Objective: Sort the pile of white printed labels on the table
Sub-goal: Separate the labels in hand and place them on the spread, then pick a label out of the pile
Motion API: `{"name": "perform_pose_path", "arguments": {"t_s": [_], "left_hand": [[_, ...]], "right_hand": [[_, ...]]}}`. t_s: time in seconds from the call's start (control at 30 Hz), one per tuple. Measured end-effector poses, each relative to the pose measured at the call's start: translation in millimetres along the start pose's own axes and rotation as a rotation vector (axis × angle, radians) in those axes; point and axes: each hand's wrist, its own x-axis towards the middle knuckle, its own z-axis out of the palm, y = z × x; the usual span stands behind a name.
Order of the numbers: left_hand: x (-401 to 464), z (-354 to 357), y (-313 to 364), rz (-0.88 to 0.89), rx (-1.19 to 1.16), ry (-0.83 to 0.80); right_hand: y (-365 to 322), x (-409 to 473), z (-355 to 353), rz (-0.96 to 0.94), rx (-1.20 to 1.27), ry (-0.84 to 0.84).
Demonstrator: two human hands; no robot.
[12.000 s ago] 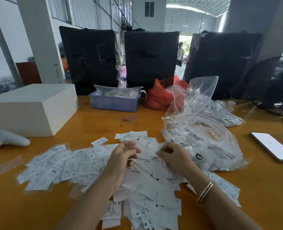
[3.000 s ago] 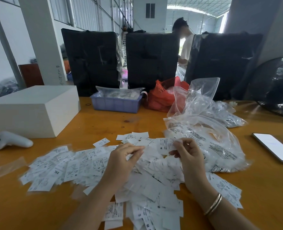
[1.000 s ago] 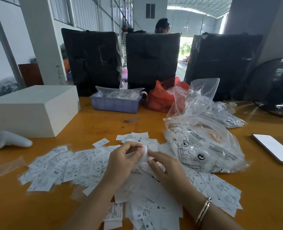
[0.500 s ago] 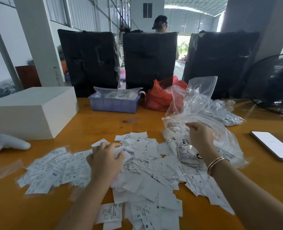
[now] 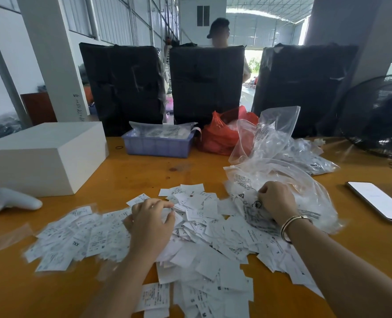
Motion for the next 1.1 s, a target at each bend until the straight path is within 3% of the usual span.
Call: {"name": "perform_pose_path", "arguments": {"t_s": [0.17, 0.33, 0.43, 0.53, 0.6, 0.67, 0.73, 0.8, 0.93, 1.1], "left_hand": [[0.5, 1.2, -0.3, 0.010, -0.004, 0.002], [0.7, 3.8, -1.5, 0.021, -0.006, 0.002], [0.4, 2.2, -0.7, 0.034, -0.036, 0.031], [-1.2, -0.8, 3.9, 0.085, -0.075, 0.067], [-3.3, -2.3, 7.8, 0.135, -0.120, 0.069], [-5.3, -6.1, 11.4, 0.185, -0.243, 0.015], [-8.1, -13.0, 16.0, 0.178, -0.503, -0.137], [-10.9, -18.7, 19.9, 0.146, -0.688, -0.317], [-12.4, -17.9, 22.6, 0.141, -0.697, -0.493], [-14.6, -11.9, 20.1, 0.259, -0.579, -0.427]], "right_hand": [[5.1, 1.4, 0.7, 0.049, 0.108, 0.039], [8.5, 3.1, -3.4, -0.008, 0.034, 0.111], [3.2, -2.0, -12.3, -0.101, 0.107, 0.259], [-19.4, -21.7, -20.3, -0.261, 0.346, 0.327], [-37.8, -39.9, -18.6, -0.307, 0.546, 0.207], [-52.9, -59.9, -11.2, -0.256, 0.822, -0.042], [-61.8, -77.5, -1.6, -0.209, 1.009, -0.277], [-66.2, -89.3, 7.6, -0.212, 1.038, -0.438], [-70.3, -95.5, 17.6, -0.247, 1.031, -0.541], [-69.0, -91.7, 22.9, -0.246, 1.055, -0.589]]}}
